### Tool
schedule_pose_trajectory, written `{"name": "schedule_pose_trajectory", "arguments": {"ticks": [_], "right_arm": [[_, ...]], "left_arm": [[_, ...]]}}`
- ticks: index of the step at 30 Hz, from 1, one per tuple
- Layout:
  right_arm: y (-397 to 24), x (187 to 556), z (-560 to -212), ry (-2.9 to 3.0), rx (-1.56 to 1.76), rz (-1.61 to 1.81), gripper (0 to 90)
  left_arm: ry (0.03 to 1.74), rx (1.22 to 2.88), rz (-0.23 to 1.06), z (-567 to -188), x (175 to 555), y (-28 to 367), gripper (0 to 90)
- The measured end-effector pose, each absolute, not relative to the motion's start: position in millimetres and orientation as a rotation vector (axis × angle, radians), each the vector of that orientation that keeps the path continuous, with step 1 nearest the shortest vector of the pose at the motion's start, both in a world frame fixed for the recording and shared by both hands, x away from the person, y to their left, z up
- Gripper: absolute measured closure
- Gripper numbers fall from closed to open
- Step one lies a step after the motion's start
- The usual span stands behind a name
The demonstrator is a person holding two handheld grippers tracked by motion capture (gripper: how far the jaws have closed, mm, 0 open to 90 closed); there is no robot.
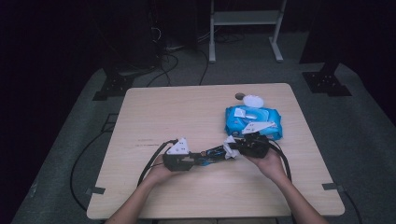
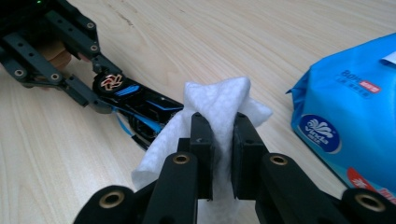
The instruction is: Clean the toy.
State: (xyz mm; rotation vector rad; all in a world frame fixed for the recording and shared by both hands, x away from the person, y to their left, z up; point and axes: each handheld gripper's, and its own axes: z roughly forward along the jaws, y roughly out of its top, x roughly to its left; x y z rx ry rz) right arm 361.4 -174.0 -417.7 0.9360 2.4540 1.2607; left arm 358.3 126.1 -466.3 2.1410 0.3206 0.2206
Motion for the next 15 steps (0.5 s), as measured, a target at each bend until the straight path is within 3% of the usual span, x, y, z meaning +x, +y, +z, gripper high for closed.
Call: {"name": "schedule_pose_trajectory", "arguments": {"ticks": [15], "right_arm": [[-177.9,339.9,-425.4,2.426,0.863,1.308,81.1]], "left_arm": [[0.302,2.171,0.331,-467.2,351.0,120.0,65.2]]}}
